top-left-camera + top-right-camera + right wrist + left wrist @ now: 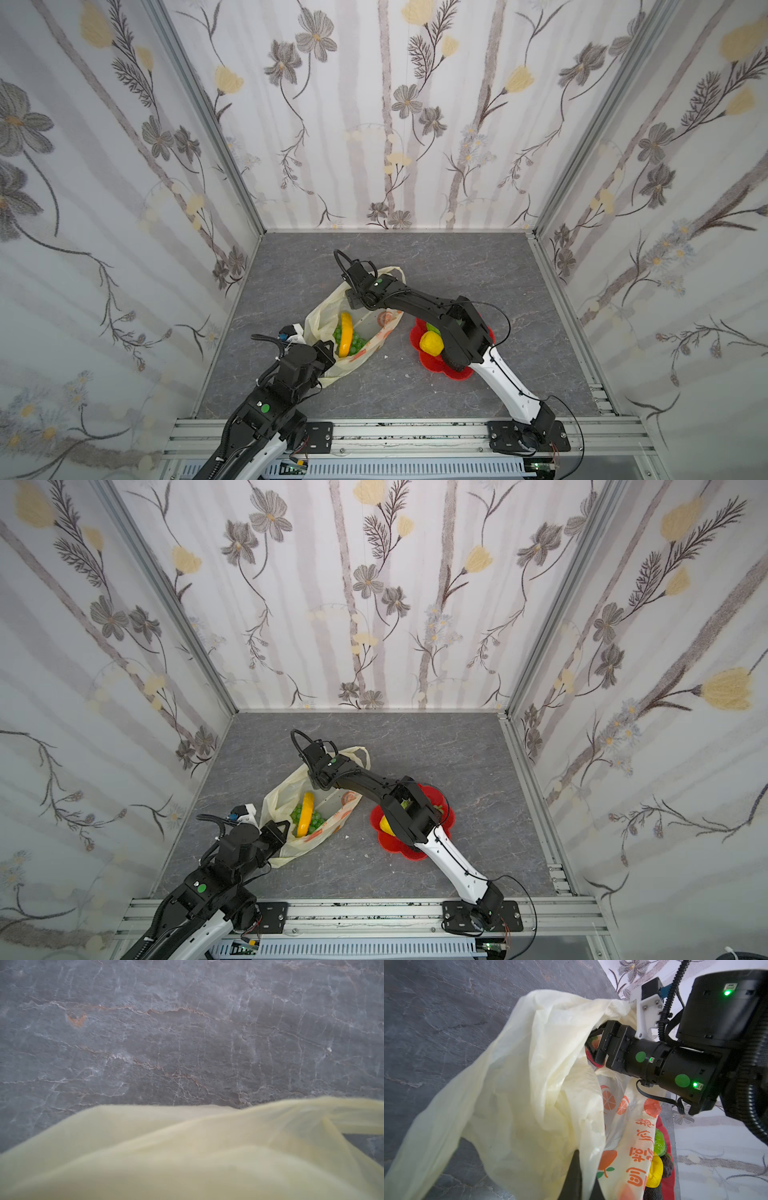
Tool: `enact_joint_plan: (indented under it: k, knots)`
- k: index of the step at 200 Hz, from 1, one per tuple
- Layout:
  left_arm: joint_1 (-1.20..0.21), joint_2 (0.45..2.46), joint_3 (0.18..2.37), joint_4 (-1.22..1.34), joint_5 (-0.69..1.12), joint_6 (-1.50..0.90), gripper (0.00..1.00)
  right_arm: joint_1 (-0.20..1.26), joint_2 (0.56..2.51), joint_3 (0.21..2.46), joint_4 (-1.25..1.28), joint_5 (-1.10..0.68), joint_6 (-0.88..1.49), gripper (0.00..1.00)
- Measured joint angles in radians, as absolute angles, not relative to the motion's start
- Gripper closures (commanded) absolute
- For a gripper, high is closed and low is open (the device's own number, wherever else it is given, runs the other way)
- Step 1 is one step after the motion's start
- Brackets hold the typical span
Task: Take fruits out of the plastic bag
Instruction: Pick up the fruit from the plastic bag.
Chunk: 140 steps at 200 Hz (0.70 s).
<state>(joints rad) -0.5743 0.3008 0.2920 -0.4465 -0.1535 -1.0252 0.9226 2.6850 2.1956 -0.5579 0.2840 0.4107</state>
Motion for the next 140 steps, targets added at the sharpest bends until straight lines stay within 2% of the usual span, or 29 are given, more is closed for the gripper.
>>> enact_joint_plan:
  k: [28,84,140]
  knots:
    - [-0.574,0.294,0.294,-0.453,-0.174,-1.028,1.00,0.929,2.685,2.197,-0.593,0.283,0.425,0.26]
    - [-0.574,0.308,0.294,-0.454,-0.191,-1.028,1.00,0.931,2.685,2.197,-0.609,0.278,0.429,0.44]
    - [-0.574,0.367,0.284,-0.442,-0.210,-1.015,1.00,0.935,2.579,2.037,-0.537,0.234,0.423,0.46]
